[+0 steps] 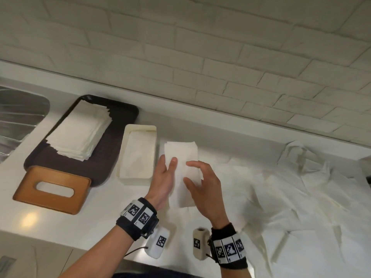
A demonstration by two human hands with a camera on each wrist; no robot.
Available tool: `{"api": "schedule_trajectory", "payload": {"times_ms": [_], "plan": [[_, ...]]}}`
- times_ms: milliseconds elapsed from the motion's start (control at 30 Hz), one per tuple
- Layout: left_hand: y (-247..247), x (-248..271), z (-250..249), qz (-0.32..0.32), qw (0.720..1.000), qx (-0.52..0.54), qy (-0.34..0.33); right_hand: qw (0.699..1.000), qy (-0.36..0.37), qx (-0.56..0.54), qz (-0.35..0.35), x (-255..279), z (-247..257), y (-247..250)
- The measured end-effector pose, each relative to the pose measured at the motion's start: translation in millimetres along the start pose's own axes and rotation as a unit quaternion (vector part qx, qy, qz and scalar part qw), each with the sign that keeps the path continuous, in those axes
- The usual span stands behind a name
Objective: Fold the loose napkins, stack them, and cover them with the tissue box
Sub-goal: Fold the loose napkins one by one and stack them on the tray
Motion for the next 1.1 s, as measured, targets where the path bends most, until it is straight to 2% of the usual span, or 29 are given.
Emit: {"api": "schedule_trajectory", "payload": {"times_ms": [133, 167, 233, 267, 333, 467, 567, 600, 667, 700, 767, 800, 867, 900, 933, 967, 1033, 1100], "plan": [[38, -2, -24, 0.006, 0.999, -0.027, -0.027, 0.990, 0.024, 0.072, -0.119, -6, 33, -21], [45, -4, -31, 0.014, 0.999, -0.020, -0.035, 0.992, 0.035, 0.057, -0.105, -10, 41, -33], [60, -8, -45, 0.032, 0.998, -0.013, -0.054, 0.998, 0.012, -0.050, -0.021, -18, 58, -62], [67, -11, -53, 0.038, 0.997, -0.016, -0.069, 0.996, -0.001, -0.092, -0.005, -21, 64, -76], [85, -26, -66, 0.029, 0.995, -0.034, -0.091, 0.992, -0.013, -0.117, -0.036, -26, 68, -97], [128, -60, -82, 0.004, 0.985, -0.143, -0.094, 0.995, -0.060, -0.039, -0.076, -43, 63, -127], [153, -76, -89, -0.024, 0.967, -0.223, -0.118, 0.992, -0.123, 0.035, -0.017, -71, 58, -148], [161, -79, -90, -0.046, 0.950, -0.273, -0.143, 0.988, -0.145, 0.054, 0.014, -80, 56, -155], [170, -85, -87, -0.061, 0.893, -0.401, -0.195, 0.977, -0.177, 0.099, 0.071, -94, 55, -168], [170, -87, -83, -0.041, 0.862, -0.463, -0.203, 0.970, -0.181, 0.129, 0.095, -99, 58, -173], [166, -91, -71, 0.051, 0.797, -0.575, -0.175, 0.957, -0.182, 0.179, 0.137, -101, 62, -179], [163, -91, -64, 0.104, 0.753, -0.632, -0.149, 0.954, -0.180, 0.183, 0.152, -101, 62, -179], [163, -93, -49, 0.175, 0.638, -0.744, -0.094, 0.961, -0.176, 0.153, 0.150, -101, 55, -168], [164, -95, -43, 0.189, 0.593, -0.780, -0.070, 0.968, -0.174, 0.132, 0.125, -100, 49, -157], [164, -95, -39, 0.192, 0.570, -0.797, -0.055, 0.975, -0.170, 0.113, 0.087, -100, 41, -143], [162, -94, -38, 0.186, 0.567, -0.801, -0.050, 0.978, -0.170, 0.109, 0.043, -100, 31, -125], [155, -88, -41, 0.139, 0.595, -0.786, -0.091, 0.974, -0.175, 0.145, -0.020, -102, 5, -84], [139, -74, -48, 0.064, 0.642, -0.729, -0.227, 0.957, -0.209, 0.201, -0.008, -105, -26, -48]]}}
Point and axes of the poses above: each hand's wrist, its own x-axis away from the middle knuckle, its own y-axis out of the back of the hand, z = x × y, the point moved 2 cm from there along -x, towards the middle knuckle, and after that the axes turned 7 degrees about z, right-handed, at the moved point
